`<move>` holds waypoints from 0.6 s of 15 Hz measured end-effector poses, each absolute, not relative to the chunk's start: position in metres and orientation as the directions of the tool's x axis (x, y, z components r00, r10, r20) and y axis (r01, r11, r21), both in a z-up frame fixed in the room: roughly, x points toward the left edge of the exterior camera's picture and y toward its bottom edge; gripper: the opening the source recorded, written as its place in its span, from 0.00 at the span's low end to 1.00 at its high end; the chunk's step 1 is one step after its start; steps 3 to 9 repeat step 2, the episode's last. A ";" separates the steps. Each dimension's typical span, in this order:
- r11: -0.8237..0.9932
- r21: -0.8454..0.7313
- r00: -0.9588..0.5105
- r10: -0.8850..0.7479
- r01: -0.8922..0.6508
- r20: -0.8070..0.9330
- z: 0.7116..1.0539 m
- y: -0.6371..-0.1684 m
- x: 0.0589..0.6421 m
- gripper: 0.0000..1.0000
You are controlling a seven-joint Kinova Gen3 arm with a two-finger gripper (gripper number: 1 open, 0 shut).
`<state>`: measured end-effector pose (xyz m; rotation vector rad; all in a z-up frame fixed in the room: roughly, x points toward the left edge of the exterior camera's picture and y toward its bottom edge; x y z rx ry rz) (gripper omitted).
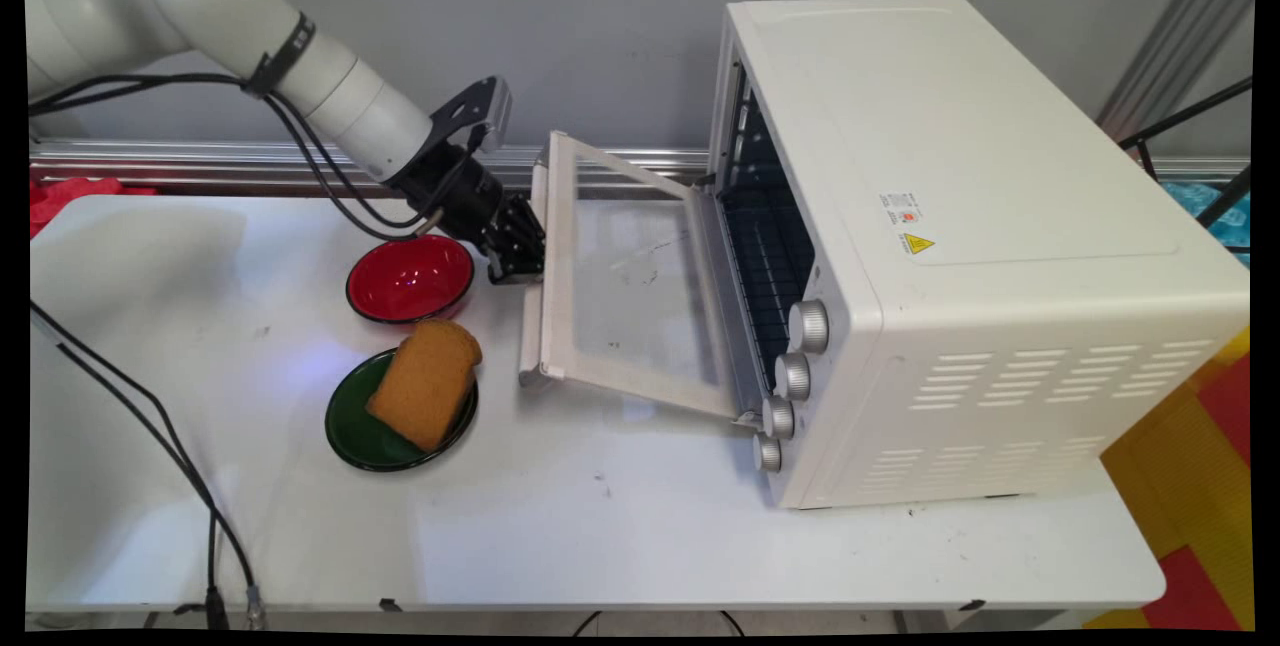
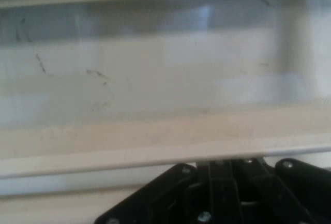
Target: Open the oven
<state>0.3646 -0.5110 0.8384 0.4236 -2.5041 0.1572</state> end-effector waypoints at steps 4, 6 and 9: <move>0.943 -0.019 -0.776 -0.263 -0.334 0.574 0.834 -0.508 0.369 0.00; 0.943 -0.019 -0.776 -0.263 -0.334 0.574 0.834 -0.508 0.369 0.00; 0.943 -0.019 -0.776 -0.263 -0.334 0.574 0.834 -0.508 0.369 0.00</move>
